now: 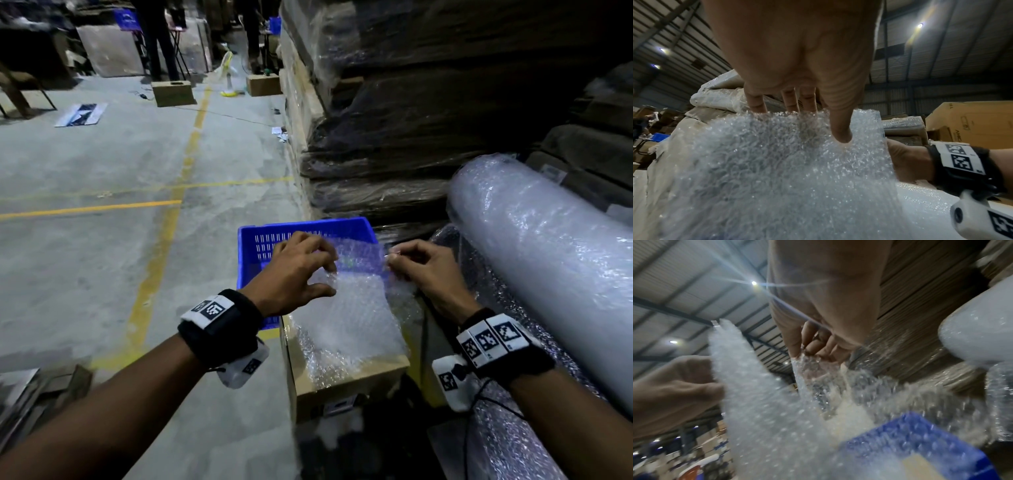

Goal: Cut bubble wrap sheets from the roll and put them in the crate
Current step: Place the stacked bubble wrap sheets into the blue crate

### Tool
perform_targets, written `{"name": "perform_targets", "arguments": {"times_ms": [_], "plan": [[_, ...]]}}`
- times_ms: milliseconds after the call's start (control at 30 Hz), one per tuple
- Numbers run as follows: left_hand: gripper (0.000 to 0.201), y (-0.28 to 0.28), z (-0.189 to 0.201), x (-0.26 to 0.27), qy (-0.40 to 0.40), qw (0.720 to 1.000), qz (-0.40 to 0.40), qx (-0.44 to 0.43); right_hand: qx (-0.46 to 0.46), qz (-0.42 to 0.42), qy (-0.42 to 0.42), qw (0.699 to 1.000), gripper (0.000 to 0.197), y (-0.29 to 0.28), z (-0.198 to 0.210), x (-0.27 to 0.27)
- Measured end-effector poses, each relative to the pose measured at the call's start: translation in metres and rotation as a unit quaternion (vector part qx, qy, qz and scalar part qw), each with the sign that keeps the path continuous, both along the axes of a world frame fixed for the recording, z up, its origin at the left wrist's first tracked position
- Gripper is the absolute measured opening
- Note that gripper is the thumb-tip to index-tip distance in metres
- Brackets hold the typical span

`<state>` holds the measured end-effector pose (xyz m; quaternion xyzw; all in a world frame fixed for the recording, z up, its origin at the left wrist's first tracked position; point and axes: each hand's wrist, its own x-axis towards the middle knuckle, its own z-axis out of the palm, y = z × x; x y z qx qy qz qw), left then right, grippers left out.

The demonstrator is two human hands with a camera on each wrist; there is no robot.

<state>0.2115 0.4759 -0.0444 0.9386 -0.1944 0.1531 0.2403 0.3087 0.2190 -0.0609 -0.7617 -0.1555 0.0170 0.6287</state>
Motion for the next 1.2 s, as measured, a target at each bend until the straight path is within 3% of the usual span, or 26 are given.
{"name": "perform_targets", "arguments": {"times_ms": [133, 267, 767, 1200], "plan": [[0.029, -0.008, 0.003, 0.001, -0.001, 1.000, -0.004, -0.004, -0.040, 0.098, -0.011, 0.994, 0.016, 0.011, 0.013, -0.025], [0.027, -0.009, 0.005, 0.003, 0.003, 1.000, -0.012, -0.015, -0.012, 0.136, -0.006, 0.991, 0.015, 0.013, 0.021, -0.037], [0.028, -0.001, 0.003, 0.008, 0.025, 0.997, -0.058, -0.046, 0.021, 0.167, -0.041, 0.985, 0.018, 0.009, 0.018, -0.045], [0.027, -0.001, 0.004, 0.014, 0.053, 0.997, -0.048, -0.036, -0.038, 0.205, -0.072, 0.975, 0.013, 0.007, 0.018, -0.047]]}}
